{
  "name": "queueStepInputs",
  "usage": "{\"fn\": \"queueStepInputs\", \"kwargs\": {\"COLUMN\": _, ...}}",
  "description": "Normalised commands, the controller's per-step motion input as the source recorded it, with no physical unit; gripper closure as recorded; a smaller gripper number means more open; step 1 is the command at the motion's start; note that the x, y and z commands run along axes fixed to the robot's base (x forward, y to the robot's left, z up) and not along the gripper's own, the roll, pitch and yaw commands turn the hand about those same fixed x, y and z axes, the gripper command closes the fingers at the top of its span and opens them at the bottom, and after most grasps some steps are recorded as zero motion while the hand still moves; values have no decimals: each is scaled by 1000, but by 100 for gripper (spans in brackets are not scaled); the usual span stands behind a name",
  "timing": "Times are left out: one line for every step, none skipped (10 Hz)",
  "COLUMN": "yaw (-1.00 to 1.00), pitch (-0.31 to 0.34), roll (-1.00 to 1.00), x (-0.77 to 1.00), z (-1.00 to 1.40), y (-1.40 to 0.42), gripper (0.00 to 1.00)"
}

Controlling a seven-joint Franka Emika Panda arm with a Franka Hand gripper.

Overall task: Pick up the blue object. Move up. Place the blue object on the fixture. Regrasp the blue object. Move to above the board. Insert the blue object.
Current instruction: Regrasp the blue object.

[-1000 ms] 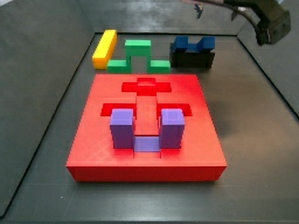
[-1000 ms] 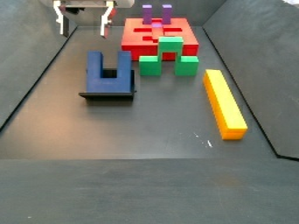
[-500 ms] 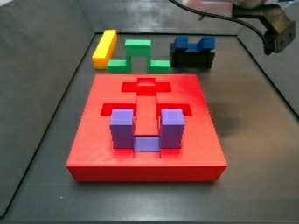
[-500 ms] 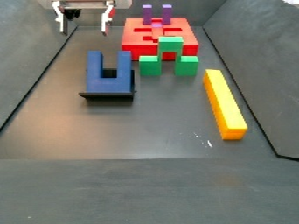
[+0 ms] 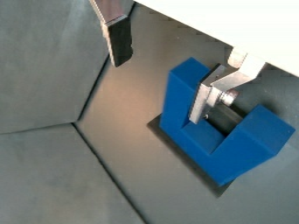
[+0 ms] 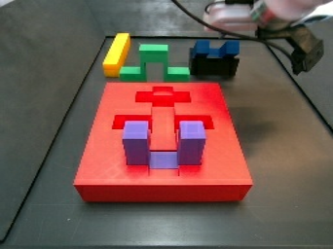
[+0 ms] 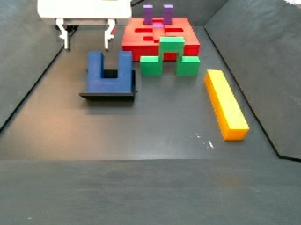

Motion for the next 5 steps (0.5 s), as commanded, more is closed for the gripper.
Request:
{"fn": "queueStepInputs", "kwargs": {"yaw": 129, "pitch": -114, "roll": 0, "x": 0, "z": -269, "y": 0, "gripper": 0}}
{"fn": "queueStepInputs", "kwargs": {"yaw": 80, "pitch": 0, "roll": 86, "x": 0, "z": -171, "y": 0, "gripper": 0}}
{"fn": "queueStepInputs", "kwargs": {"yaw": 77, "pitch": 0, "roll": 129, "x": 0, "z": -237, "y": 0, "gripper": 0}}
{"fn": "queueStepInputs", "kwargs": {"yaw": 69, "pitch": -3, "roll": 86, "x": 0, "z": -283, "y": 0, "gripper": 0}}
{"fn": "queueStepInputs", "kwargs": {"yaw": 69, "pitch": -17, "roll": 40, "x": 0, "z": -277, "y": 0, "gripper": 0}}
